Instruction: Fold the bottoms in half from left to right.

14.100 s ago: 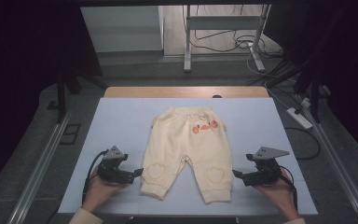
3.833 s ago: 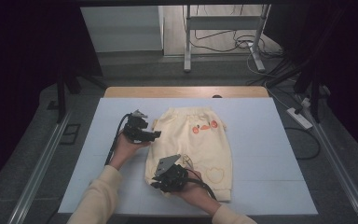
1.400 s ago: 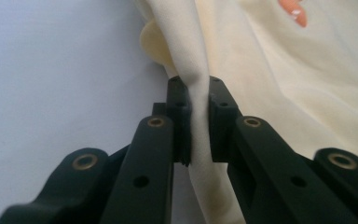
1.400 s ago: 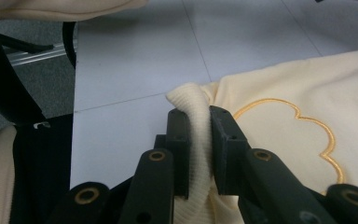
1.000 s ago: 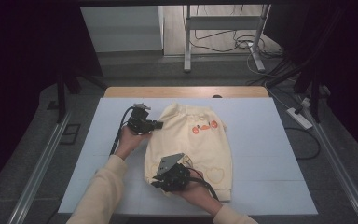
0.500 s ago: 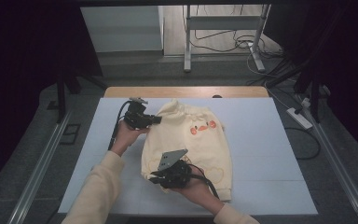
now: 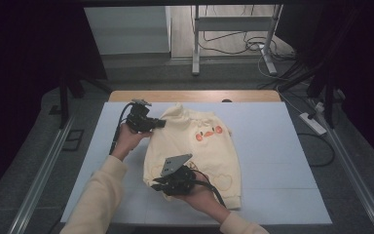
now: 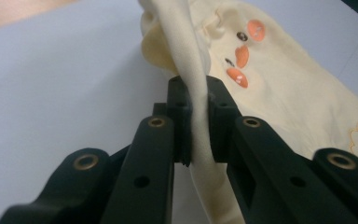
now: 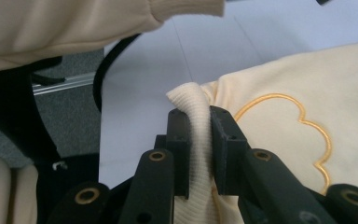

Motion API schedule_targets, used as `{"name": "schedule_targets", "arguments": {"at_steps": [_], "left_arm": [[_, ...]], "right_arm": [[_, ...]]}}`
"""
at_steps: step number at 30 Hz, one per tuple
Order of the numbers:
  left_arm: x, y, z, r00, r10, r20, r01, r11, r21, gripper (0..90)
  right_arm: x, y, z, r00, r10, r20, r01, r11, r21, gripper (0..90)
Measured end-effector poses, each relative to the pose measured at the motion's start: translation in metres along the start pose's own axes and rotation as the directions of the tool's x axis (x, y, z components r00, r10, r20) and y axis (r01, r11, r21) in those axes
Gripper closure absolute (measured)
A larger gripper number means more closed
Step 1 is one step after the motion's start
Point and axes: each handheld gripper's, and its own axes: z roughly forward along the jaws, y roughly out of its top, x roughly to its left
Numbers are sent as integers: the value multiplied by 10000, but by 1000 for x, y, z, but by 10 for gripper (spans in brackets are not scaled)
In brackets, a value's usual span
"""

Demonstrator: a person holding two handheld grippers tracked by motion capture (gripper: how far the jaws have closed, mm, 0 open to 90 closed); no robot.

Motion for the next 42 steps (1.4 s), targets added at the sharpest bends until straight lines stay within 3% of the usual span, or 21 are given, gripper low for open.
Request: {"name": "schedule_targets", "arguments": {"at_steps": [4,12,16,21,28,32,42], "left_arm": [[2,-3,-3,9999,-95,-40,95,9999,65,823],[7,-10,3,9994,-349,-9,349,9993,146,823],[8,-3,-11,9995,-312,-64,312,9995,4,823],[7,3,-28,9991,-251,-354,244,9995,-178,823],[5,-1,-12,9990,-329,-317,329,9995,17,822],[2,1,-3,9990,-393,-193,390,9992,-118,822],[-10,7,15,9997,-238,26,238,9997,-95,821]], "right_arm": [[3,10,2,9998,-204,-45,203,9997,-164,784],[0,0,6,9999,41,-94,-40,9999,141,785],[-1,7,8,9998,49,-214,-50,10000,-47,787],[2,22,2,9996,-264,-133,258,9986,-454,789],[-5,4,-7,10000,85,-11,-85,9997,-225,790],[-9,-10,-13,9993,336,134,-334,9993,-174,790],[-14,-31,-31,9955,767,562,-773,9970,88,791]]}}
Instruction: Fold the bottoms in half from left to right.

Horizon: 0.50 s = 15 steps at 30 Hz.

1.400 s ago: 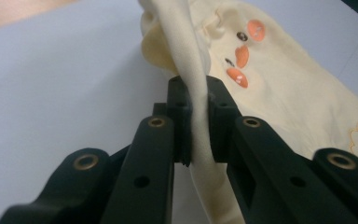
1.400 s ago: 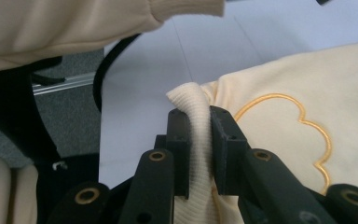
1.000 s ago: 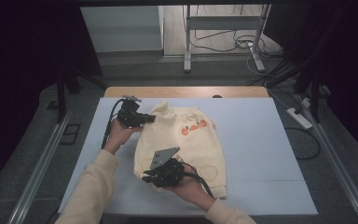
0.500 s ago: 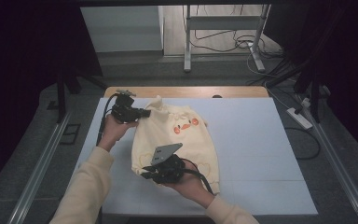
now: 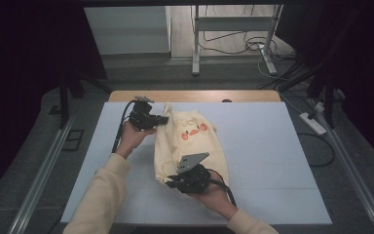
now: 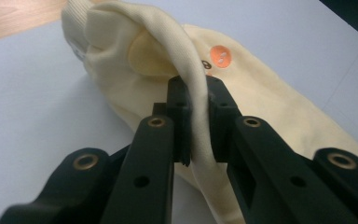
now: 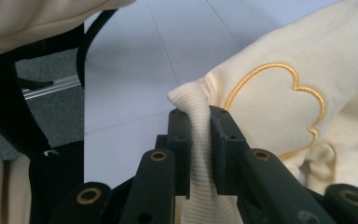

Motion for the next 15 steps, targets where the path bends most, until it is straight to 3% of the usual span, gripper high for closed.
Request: {"name": "schedule_targets", "arguments": {"at_steps": [15], "left_arm": [[-9,3,16,9997,138,191,-140,9998,126,821]], "right_arm": [[-4,-17,-21,9987,416,295,-414,9991,-91,791]]}}
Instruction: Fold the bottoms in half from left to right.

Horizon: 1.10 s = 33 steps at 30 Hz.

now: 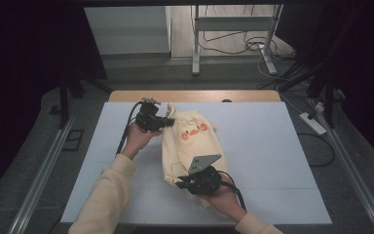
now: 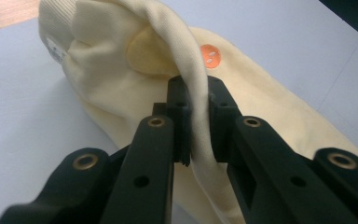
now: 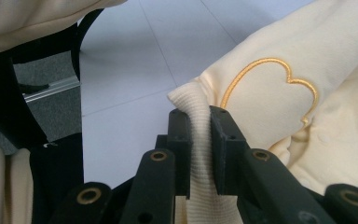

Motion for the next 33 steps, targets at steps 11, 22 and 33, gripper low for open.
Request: {"name": "schedule_targets", "arguments": {"at_steps": [11,22,33], "left_arm": [[-7,4,13,9999,63,101,-64,10000,60,820],[-15,9,26,9998,116,142,-118,9999,90,818],[-25,15,41,9995,182,255,-185,9998,113,816]], "right_arm": [[-5,-14,-16,9991,375,219,-371,9991,-180,793],[-9,-29,-32,9955,798,519,-776,9960,-433,799],[-10,-42,-45,9906,1183,693,-1137,9913,-667,799]]}}
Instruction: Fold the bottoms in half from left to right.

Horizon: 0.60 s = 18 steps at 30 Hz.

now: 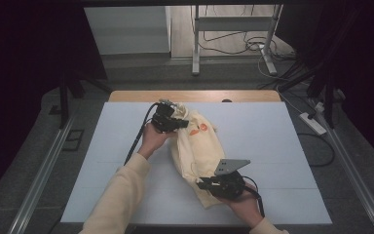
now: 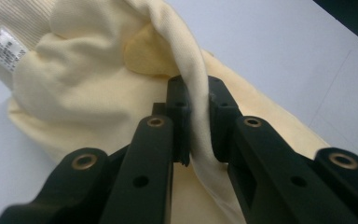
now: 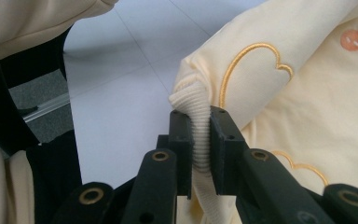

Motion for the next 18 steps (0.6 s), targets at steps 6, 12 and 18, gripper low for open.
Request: {"name": "schedule_targets", "arguments": {"at_steps": [6,12,18], "left_arm": [[-4,1,8,10000,47,40,-47,10000,33,816],[-5,1,16,10000,55,6,-55,10000,82,814],[-6,0,26,10000,-24,91,24,10000,62,812]], "right_arm": [[-2,-6,-5,9998,181,97,-181,9998,-17,800],[-5,-10,-8,9993,323,164,-322,9995,-42,802],[-6,-14,-10,9988,450,186,-450,9990,-21,802]]}}
